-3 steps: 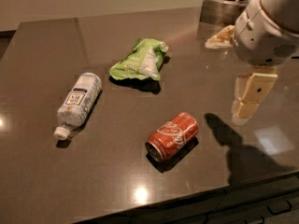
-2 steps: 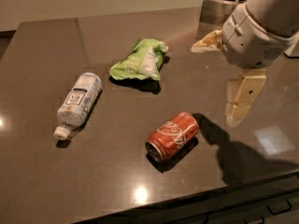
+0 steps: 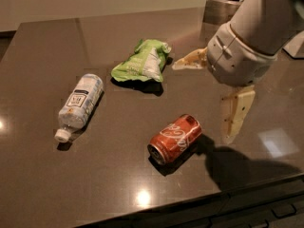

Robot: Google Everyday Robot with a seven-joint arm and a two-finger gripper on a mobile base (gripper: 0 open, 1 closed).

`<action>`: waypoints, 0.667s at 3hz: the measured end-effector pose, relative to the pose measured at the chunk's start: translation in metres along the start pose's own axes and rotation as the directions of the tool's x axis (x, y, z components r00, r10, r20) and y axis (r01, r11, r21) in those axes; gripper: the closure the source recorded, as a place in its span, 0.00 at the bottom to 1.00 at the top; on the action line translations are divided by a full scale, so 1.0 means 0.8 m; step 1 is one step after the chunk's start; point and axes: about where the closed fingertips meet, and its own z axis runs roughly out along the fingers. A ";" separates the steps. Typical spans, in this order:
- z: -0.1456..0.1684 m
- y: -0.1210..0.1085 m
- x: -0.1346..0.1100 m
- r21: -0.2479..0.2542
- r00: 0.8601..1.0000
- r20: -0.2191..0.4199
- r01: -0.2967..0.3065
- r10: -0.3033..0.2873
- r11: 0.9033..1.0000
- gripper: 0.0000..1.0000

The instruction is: Place coke can upright

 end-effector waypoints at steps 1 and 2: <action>0.025 0.013 -0.021 -0.034 0.996 -0.021 0.087 -0.087 0.996 0.00; 0.063 0.028 -0.034 -0.096 0.988 -0.058 0.140 -0.146 0.985 0.00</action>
Offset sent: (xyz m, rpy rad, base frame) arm -0.0383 0.0443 -0.0824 -0.1959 0.0395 0.2072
